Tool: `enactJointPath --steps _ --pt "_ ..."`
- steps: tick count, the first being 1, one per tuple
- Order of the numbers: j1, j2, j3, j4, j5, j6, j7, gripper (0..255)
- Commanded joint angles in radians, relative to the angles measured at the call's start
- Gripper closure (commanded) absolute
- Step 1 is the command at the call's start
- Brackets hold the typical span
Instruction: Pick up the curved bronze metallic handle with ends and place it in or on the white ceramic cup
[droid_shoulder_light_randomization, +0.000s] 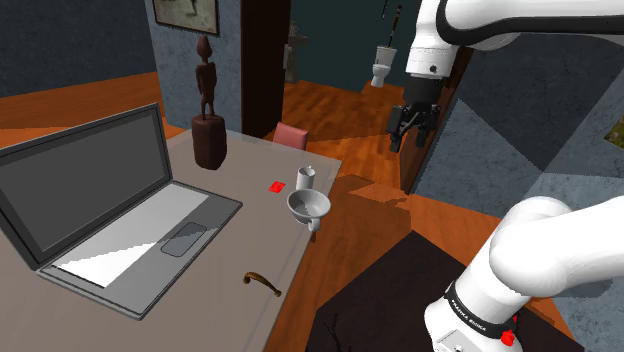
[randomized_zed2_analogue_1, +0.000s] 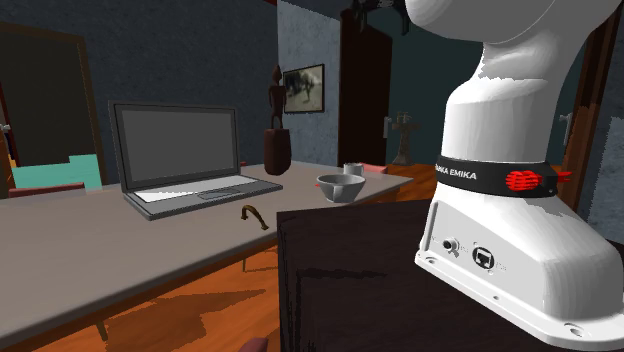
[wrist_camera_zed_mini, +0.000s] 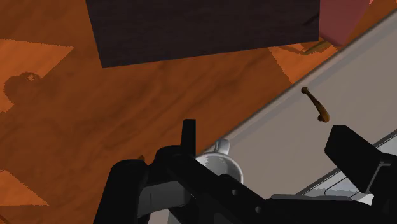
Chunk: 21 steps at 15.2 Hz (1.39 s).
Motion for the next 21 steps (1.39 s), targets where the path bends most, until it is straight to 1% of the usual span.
enactJointPath --steps 1,6,11,17,21 --pt "0.0 0.0 0.0 0.0 0.0 0.0 0.0 0" --pt "0.049 0.06 0.05 -0.097 0.026 0.181 -0.003 0" --pt "0.099 0.159 0.103 -0.163 0.049 0.37 -0.004 0" --pt "0.152 0.327 0.17 -0.198 0.061 0.602 0.001 0" --pt "0.178 0.463 0.218 -0.194 0.05 0.753 0.016 0"
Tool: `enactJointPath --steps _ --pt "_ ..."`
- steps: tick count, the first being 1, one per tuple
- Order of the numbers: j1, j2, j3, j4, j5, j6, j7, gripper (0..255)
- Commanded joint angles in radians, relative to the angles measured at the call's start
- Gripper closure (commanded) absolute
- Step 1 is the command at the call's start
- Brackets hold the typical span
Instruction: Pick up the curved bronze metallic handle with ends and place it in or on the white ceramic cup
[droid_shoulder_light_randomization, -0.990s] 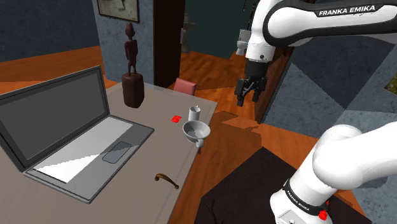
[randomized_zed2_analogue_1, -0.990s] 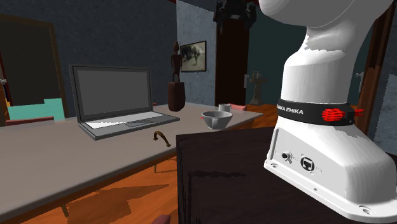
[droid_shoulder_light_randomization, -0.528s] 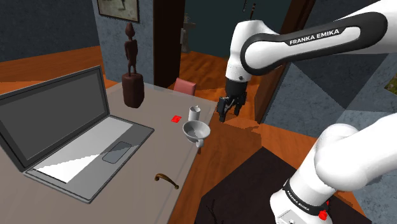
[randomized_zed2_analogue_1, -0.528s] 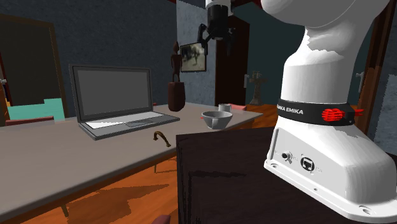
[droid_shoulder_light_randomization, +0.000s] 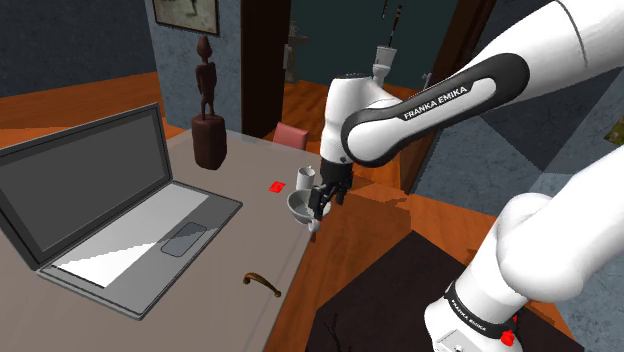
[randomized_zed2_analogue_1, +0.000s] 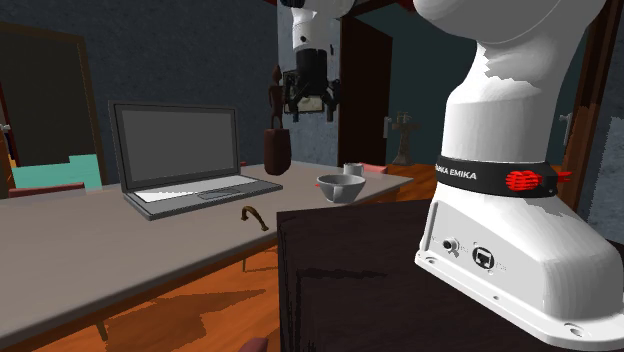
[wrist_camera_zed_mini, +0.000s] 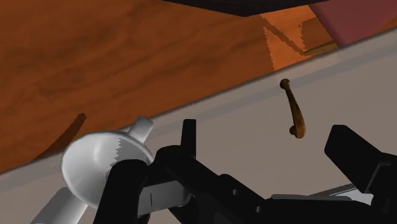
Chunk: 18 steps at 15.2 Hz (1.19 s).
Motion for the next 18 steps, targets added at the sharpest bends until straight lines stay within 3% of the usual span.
enactJointPath --steps 1,6,10,18 --pt "0.009 0.067 0.02 -0.001 -0.013 0.079 0.004 0" --pt "0.028 0.261 0.074 0.042 -0.087 0.247 0.06 0" --pt "0.053 0.424 0.092 0.101 -0.205 0.357 0.142 0" --pt "0.206 0.74 0.011 0.283 -0.466 0.497 0.323 0"
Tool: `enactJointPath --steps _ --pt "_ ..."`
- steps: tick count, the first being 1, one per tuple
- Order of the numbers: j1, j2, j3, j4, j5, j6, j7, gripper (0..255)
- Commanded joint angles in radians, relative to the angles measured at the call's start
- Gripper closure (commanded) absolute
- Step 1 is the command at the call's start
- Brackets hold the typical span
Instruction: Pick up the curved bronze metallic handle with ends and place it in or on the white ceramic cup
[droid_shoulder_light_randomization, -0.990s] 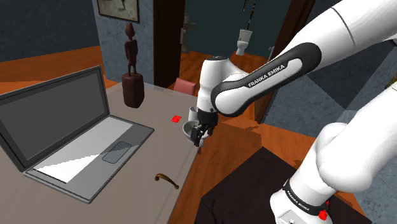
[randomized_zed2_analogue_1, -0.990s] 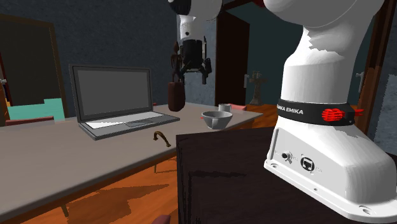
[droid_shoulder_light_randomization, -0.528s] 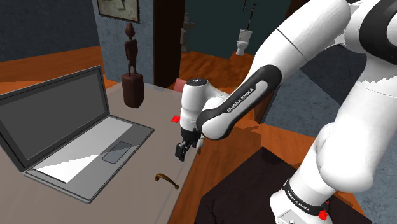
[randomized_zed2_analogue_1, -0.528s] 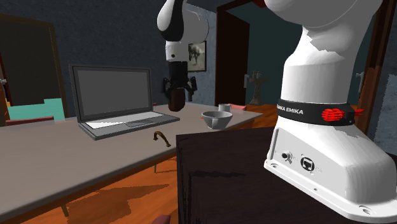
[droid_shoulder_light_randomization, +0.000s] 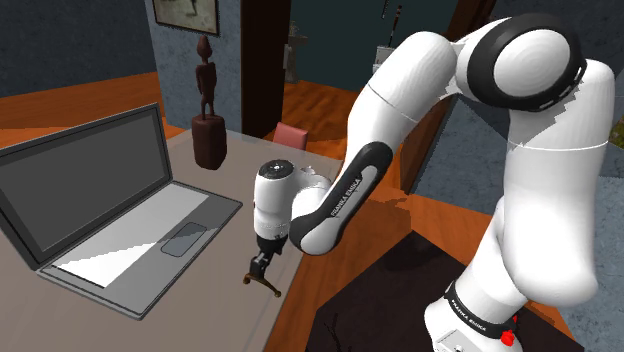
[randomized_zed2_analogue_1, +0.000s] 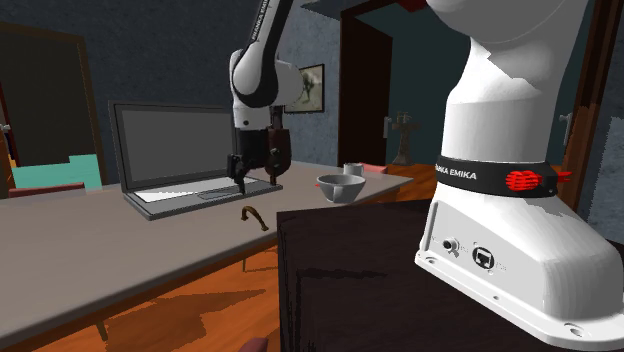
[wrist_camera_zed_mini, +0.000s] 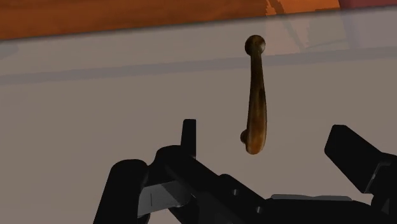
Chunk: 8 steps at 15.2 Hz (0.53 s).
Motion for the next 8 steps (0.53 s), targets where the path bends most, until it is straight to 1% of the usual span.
enactJointPath --steps 1,8 --pt "0.052 0.079 -0.031 0.048 -0.059 0.035 0.045 0" --pt "0.09 0.179 -0.084 0.086 -0.103 0.1 0.08 0"
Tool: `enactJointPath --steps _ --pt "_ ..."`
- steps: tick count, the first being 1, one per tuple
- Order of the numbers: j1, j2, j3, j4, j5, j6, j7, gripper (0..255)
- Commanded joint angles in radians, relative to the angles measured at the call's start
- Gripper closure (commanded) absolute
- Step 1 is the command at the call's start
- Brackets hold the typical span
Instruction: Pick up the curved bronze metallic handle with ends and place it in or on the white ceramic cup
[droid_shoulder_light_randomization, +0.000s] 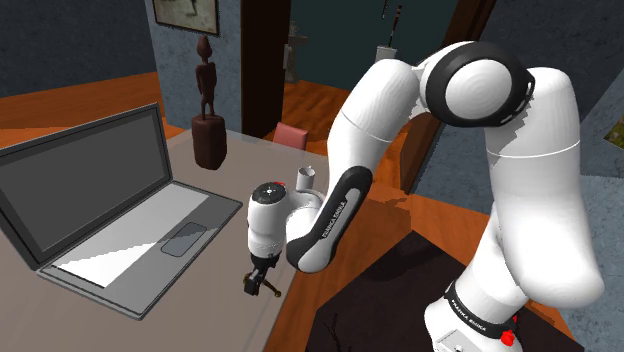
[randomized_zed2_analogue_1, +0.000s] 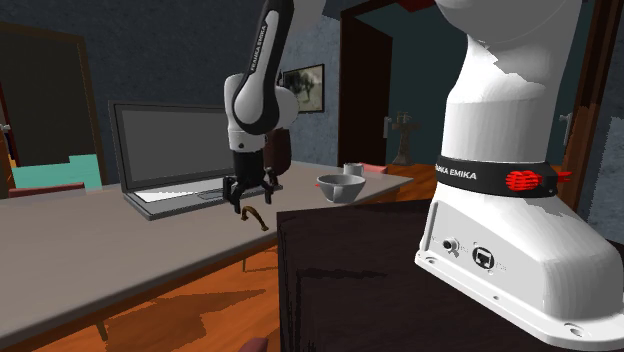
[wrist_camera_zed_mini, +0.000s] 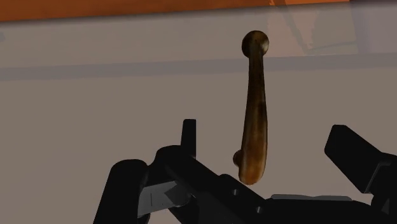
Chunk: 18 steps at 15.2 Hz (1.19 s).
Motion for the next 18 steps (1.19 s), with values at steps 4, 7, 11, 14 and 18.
enactJointPath --steps 4,7,11,14,18 --pt "0.009 0.029 -0.013 0.016 -0.009 0.015 0.007 0" --pt "0.009 0.029 -0.013 0.016 -0.009 0.015 0.007 0" --pt "0.009 0.029 -0.012 0.016 -0.009 0.015 0.007 255" --pt "0.009 0.029 -0.012 0.016 -0.009 0.015 0.007 255" --pt "0.009 0.029 -0.012 0.016 -0.009 0.014 0.007 255"
